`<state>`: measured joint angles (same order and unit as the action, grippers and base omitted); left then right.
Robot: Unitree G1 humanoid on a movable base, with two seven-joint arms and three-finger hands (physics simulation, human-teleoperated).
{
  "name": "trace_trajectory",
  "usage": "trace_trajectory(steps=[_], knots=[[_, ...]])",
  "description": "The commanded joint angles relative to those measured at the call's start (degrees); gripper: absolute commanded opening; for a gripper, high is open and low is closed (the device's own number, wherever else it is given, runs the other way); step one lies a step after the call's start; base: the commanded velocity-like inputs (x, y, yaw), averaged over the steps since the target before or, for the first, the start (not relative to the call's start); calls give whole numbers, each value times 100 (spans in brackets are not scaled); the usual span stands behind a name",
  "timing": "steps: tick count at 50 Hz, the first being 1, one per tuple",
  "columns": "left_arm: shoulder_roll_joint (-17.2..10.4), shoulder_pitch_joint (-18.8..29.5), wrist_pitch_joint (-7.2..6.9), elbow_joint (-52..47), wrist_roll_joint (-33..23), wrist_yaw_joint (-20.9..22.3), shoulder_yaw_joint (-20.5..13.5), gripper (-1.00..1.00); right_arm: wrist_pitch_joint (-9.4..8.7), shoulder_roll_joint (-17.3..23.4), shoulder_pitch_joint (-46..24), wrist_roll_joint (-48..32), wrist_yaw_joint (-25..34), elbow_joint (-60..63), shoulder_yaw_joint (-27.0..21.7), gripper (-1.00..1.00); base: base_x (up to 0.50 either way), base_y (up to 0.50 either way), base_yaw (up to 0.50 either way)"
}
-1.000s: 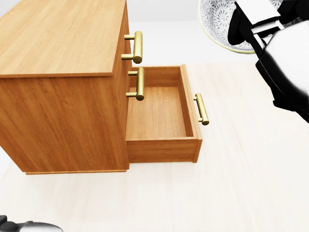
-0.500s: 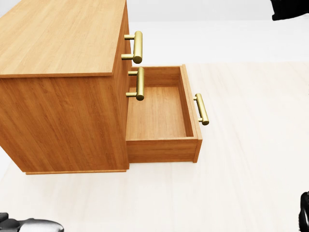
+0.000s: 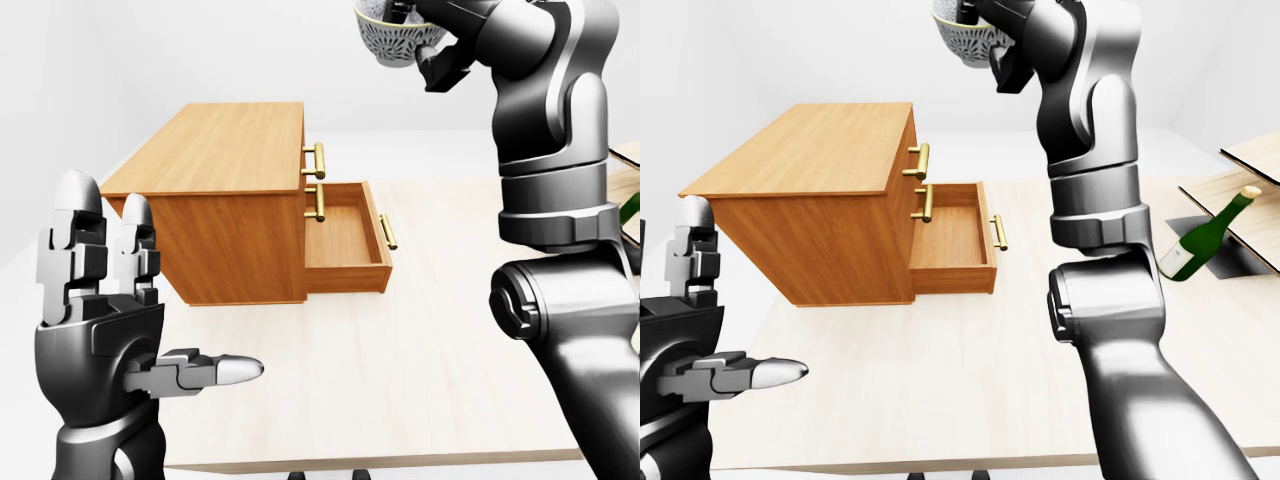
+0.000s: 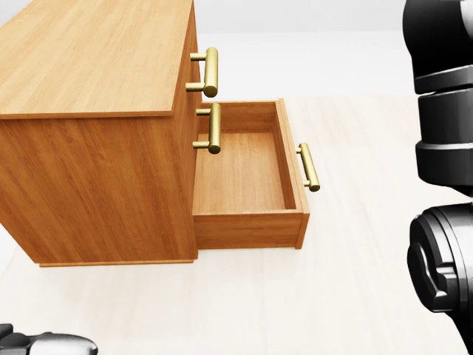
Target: Put the bowl on top of the cabinet.
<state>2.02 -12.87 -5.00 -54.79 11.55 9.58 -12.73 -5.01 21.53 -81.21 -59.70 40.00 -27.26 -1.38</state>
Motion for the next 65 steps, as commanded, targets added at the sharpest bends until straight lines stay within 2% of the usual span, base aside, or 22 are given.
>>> trace_trajectory(steps=[1, 7, 25, 28, 32, 48, 65], knots=[[1, -6, 0, 24, -25, -14, 37, 100, 1, -434, -940, -211, 0, -1476, 101, -100, 0, 0, 0], [-5, 2, 0, 25, -22, -18, 31, 100, 1, -603, -1233, 25, 0, -1969, 156, -100, 0, 0, 0], [-21, 30, 0, 74, 1, -18, 14, 100, 1, -1285, -1440, 126, 0, -2109, 421, -100, 0, 0, 0], [-23, 50, 0, 64, 23, -25, -13, 100, 1, -1430, -1344, -70, 0, -1868, 566, -100, 0, 0, 0], [-24, 49, 0, 55, 31, -27, -21, 100, 1, -1540, -1297, -121, 0, -1512, 492, -100, 0, 0, 0], [-15, -9, 0, 59, -38, -28, 76, 100, 1, -1537, -1086, 310, 0, -491, 429, -100, 0, 0, 0], [-11, -10, 0, 42, -33, -23, 54, 100, 1, -1507, -856, 449, 0, -57, 394, -100, 0, 0, 0]])
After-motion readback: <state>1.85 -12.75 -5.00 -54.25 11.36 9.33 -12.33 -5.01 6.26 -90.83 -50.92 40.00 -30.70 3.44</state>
